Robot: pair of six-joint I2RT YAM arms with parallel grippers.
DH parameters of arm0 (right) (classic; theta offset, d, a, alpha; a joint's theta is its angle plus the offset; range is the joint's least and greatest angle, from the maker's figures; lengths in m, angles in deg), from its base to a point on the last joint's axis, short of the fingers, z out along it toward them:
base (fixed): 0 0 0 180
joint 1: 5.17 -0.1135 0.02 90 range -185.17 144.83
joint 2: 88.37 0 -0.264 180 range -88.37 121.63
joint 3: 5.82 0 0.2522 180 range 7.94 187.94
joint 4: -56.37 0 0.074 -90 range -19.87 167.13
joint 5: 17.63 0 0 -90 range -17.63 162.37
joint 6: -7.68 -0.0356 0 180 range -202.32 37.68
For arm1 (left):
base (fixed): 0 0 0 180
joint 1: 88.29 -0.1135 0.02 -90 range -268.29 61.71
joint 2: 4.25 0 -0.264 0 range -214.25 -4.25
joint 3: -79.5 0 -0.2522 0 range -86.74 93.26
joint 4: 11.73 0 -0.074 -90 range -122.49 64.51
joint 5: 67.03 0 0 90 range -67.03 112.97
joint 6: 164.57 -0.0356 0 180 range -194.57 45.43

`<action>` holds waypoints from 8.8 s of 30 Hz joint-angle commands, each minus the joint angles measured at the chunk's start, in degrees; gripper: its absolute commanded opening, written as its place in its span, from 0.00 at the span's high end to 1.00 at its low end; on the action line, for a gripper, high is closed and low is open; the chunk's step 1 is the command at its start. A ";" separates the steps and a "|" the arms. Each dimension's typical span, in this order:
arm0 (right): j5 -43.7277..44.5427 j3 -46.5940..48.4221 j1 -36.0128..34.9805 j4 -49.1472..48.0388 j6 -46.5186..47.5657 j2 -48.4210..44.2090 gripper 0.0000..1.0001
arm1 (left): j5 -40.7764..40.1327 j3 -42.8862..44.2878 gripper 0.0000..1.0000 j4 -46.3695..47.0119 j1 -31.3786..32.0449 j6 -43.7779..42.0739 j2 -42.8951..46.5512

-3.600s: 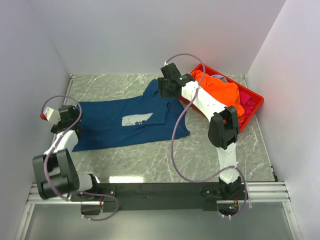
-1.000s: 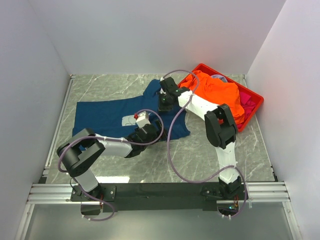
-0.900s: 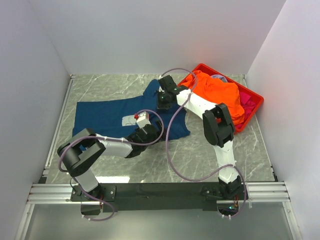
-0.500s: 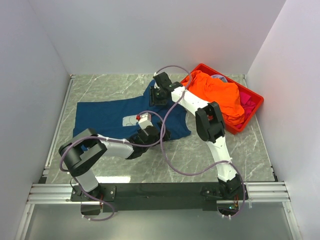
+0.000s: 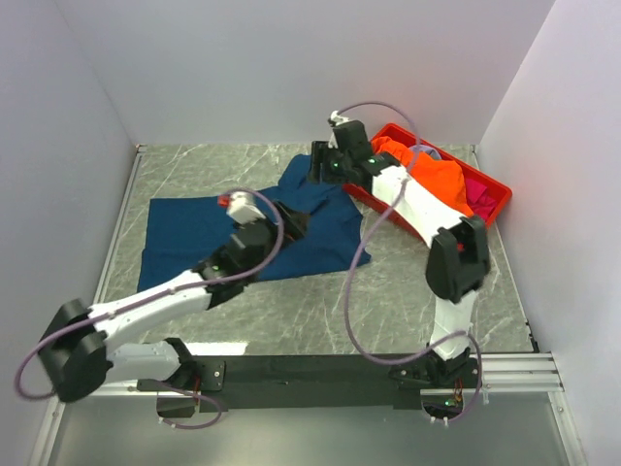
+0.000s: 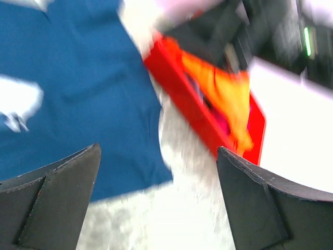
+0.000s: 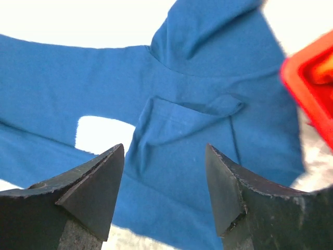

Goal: Fold and stack the t-shirts
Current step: Fold the tshirt

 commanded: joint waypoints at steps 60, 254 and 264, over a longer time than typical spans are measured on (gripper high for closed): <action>-3.99 -23.56 -0.27 -11.48 -3.48 0.21 0.35 | 15.82 32.43 0.63 -0.41 -23.43 -19.29 -49.10; 20.26 -33.42 -17.68 4.26 -11.39 -18.10 0.30 | 3.96 -14.33 0.01 -12.11 -22.44 -2.50 9.01; 23.25 -24.70 -17.06 2.33 -9.45 -4.45 0.31 | 11.77 -12.84 0.01 -2.70 -33.88 -6.02 -5.06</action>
